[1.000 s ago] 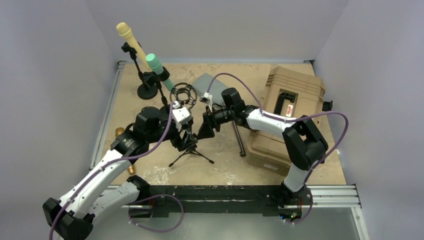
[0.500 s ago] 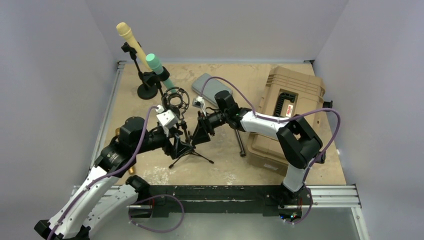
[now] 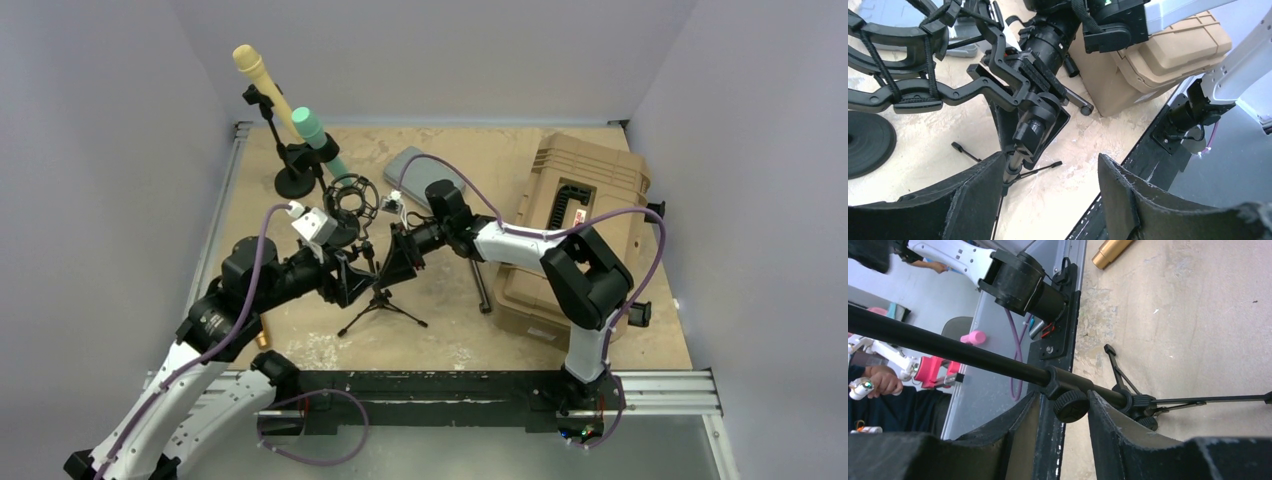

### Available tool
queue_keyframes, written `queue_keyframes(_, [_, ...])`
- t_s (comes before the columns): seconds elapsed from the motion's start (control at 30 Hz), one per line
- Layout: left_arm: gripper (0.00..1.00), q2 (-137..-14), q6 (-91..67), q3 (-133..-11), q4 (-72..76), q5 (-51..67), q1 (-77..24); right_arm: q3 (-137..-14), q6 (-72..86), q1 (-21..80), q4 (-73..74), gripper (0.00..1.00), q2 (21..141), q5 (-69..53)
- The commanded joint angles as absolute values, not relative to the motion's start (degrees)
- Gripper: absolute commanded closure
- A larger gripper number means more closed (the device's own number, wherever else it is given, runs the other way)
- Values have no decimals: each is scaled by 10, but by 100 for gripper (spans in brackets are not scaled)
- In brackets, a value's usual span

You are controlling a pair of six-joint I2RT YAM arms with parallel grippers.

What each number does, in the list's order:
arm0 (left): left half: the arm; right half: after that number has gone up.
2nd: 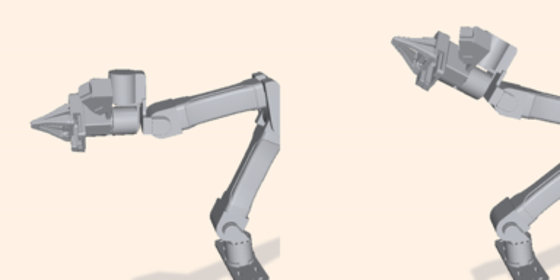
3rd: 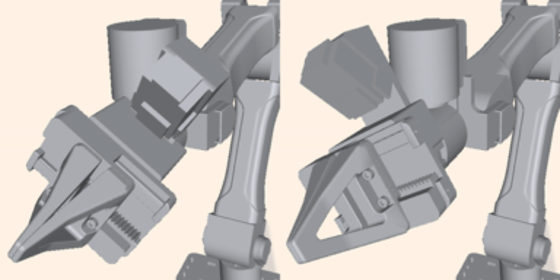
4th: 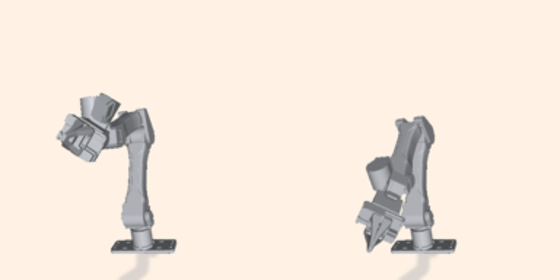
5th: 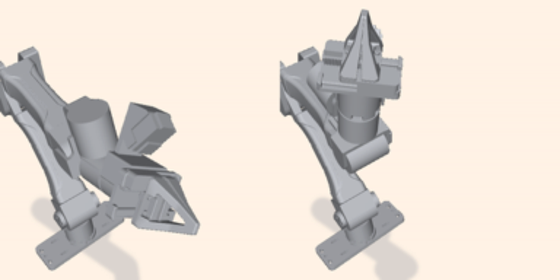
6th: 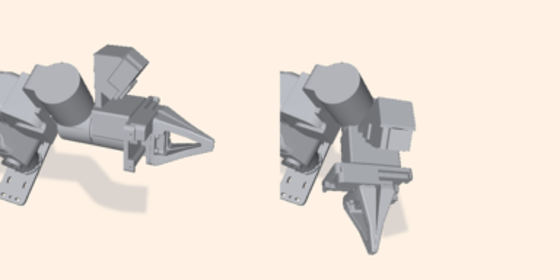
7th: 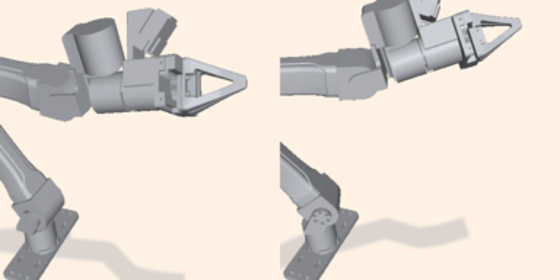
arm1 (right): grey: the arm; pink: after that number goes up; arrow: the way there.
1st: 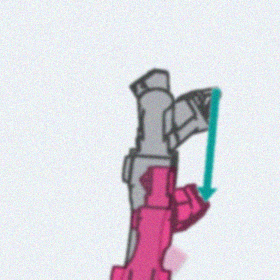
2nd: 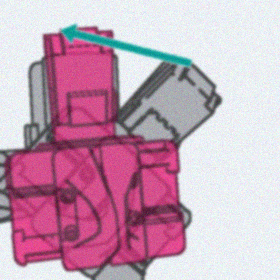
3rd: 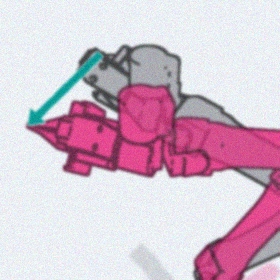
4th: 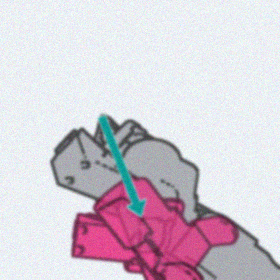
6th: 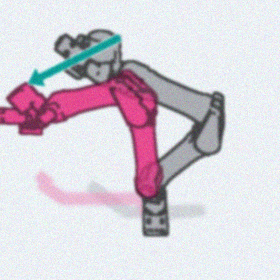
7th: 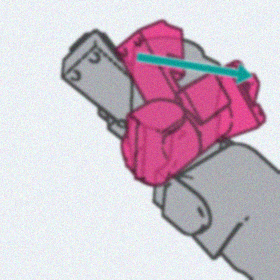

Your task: Remove the microphone from the stand

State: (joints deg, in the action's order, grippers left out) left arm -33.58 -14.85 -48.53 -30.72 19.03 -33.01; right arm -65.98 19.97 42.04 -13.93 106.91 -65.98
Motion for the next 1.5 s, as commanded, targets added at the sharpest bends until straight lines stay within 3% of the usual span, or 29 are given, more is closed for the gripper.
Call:
queue_keyframes(0.0, [34,-354,-178,-487,-276,177,-328,-697,192,419,-151,61,1068,-688])
queue_keyframes(0.2, [33,-349,-190,-466,-257,179,-328,-709,187,417,-149,64,1084,-700])
queue_keyframes(0.43, [33,-358,-199,-464,-259,160,-329,-699,174,417,-152,83,1082,-692])
queue_keyframes(0.6, [32,-355,-216,-453,-259,122,-328,-664,204,417,-213,100,1063,-606])
queue_keyframes(0.77, [31,-324,-220,-439,-252,81,-328,-587,271,417,-358,100,1025,-516])
queue_keyframes(1.0, [33,-339,-240,-438,-240,40,-328,-517,346,419,-449,100,1004,-348])
queue_keyframes(1.2, [26,-354,-251,-448,-237,5,-328,-485,376,443,-445,100,980,-222])
queue_keyframes(1.47, [22,-361,-248,-454,-237,2,-328,-486,350,466,-405,100,964,-182])
